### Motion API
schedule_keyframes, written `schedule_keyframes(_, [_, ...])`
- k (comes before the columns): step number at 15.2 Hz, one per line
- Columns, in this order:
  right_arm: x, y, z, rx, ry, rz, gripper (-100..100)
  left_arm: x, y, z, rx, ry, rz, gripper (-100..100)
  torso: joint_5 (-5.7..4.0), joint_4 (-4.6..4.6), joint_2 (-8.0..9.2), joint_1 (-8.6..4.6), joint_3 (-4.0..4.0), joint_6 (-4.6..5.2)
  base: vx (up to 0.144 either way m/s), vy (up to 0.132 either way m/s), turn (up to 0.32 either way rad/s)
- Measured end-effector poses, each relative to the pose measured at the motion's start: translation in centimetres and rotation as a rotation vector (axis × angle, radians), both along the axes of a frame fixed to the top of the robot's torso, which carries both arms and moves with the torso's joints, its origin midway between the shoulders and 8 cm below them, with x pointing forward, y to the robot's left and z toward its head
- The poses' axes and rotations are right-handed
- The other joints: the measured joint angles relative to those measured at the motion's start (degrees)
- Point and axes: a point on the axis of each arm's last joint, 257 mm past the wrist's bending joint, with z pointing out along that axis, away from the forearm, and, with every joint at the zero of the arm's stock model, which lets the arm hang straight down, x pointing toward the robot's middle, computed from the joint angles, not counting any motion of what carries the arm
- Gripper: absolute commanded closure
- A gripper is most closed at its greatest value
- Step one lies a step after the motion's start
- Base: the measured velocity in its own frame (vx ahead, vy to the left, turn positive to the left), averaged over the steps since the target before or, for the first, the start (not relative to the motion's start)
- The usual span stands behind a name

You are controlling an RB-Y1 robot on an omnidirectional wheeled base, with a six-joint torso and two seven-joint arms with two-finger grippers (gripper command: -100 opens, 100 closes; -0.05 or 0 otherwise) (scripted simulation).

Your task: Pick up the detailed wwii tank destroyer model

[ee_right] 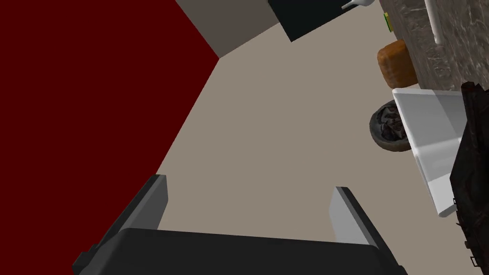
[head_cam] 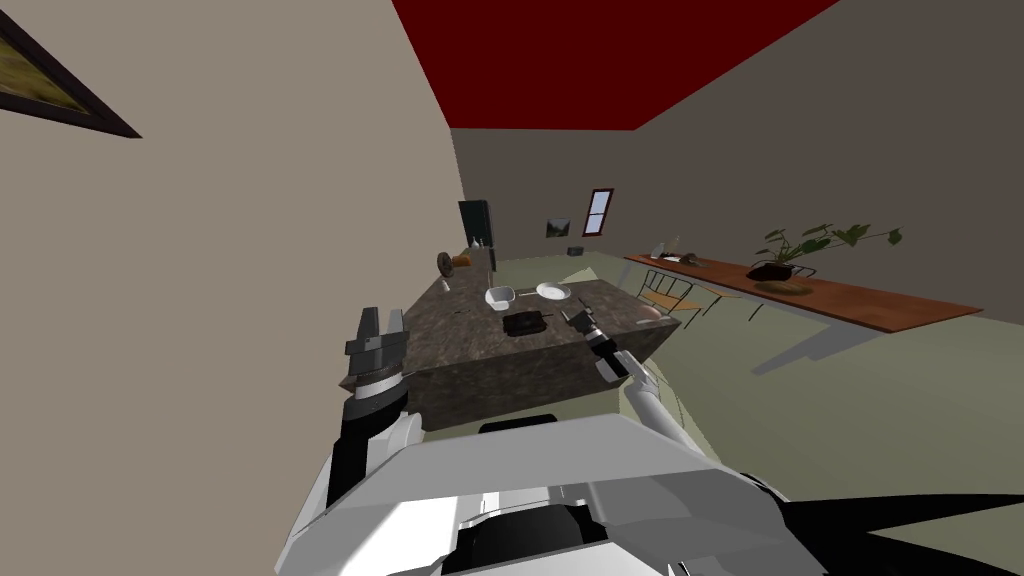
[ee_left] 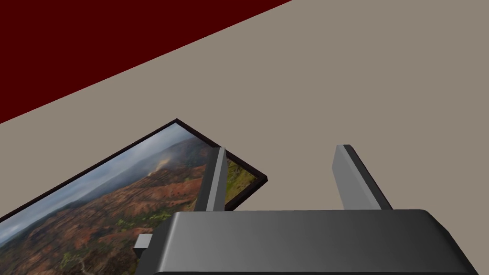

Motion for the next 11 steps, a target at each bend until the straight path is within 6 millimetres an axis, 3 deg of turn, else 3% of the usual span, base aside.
schedule_keyframes(11, [1.5,-0.2,-3.3,-0.241,0.020,-0.066,-100,0.0,0.0,0.0,0.000,0.000,0.000,0,0.00,-0.01,-0.04,0.00,-0.02,0.00,0.009,0.032,-0.020])
